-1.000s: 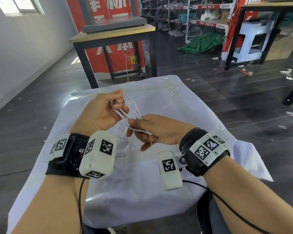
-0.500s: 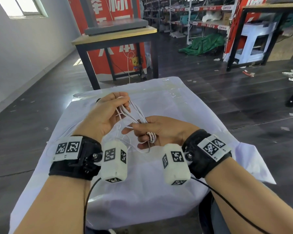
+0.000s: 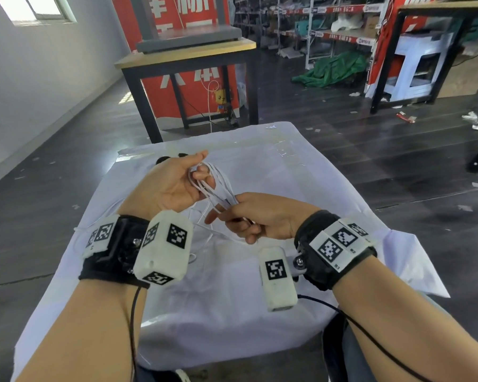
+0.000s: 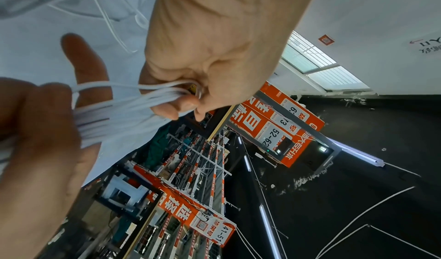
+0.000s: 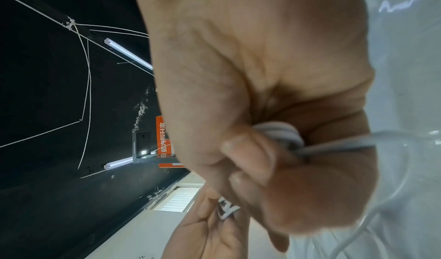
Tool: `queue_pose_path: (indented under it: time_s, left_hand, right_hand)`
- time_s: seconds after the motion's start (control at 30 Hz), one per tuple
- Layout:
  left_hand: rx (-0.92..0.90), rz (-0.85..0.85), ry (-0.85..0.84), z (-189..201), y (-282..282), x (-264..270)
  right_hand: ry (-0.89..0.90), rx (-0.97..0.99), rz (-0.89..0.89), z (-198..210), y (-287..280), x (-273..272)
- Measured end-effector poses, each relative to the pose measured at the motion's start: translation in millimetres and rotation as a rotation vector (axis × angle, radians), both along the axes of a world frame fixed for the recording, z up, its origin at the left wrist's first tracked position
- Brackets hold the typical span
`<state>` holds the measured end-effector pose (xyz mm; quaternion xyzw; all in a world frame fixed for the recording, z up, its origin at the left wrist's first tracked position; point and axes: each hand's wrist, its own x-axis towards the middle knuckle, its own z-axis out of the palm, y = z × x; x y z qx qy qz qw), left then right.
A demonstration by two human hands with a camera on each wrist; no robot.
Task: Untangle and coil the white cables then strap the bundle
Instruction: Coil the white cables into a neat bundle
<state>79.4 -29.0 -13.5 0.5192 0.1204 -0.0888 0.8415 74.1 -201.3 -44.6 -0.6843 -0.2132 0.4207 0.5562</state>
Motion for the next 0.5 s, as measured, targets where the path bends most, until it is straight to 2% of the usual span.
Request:
queue_pose_path:
  time_s: [0.2, 0.4, 0.5]
  left_hand:
    - [-0.032, 0.101, -0.028, -2.1, -4.3, 2.2]
    - [0.017, 0.111, -0.031, -4.1, -4.7, 3.4]
    - [0.033, 0.133, -0.037, -3.6, -4.1, 3.9]
  right_hand:
    - [0.013, 0.062, -0.083, -2.5, 2.6, 0.0]
    - [0.054, 0.109, -0.048, -0.5, 2.7, 0.0]
    - [0.015, 0.094, -0.002, 1.0, 2.9, 0.8]
